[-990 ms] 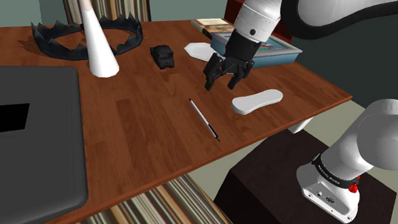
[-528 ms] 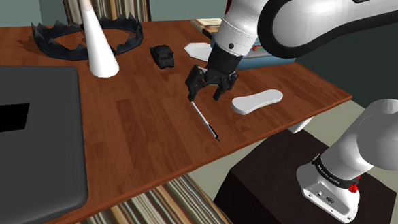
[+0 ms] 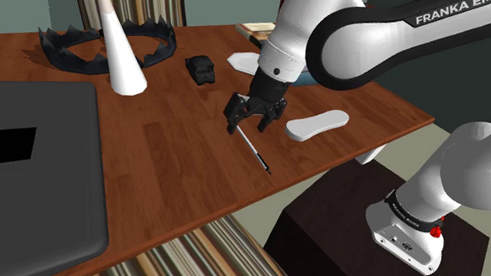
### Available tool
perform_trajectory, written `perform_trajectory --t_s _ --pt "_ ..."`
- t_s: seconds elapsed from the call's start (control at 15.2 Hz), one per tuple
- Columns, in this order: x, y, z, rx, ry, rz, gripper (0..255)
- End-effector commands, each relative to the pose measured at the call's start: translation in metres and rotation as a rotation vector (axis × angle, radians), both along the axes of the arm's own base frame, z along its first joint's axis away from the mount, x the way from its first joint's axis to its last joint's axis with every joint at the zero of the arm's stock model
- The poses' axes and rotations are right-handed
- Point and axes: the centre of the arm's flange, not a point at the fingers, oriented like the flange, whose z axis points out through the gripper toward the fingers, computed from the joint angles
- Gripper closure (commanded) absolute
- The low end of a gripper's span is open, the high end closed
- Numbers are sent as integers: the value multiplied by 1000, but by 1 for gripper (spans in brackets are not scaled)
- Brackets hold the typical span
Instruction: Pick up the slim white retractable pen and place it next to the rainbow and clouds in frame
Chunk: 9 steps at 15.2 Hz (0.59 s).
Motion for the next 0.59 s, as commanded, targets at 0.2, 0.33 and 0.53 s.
perform_trajectory --t_s 0.2,0.33,0.53 --pt "0 0 0 0 0 0 0" --pt "0 0 0 0 0 0 255" --pt "0 0 0 0 0 0 255"
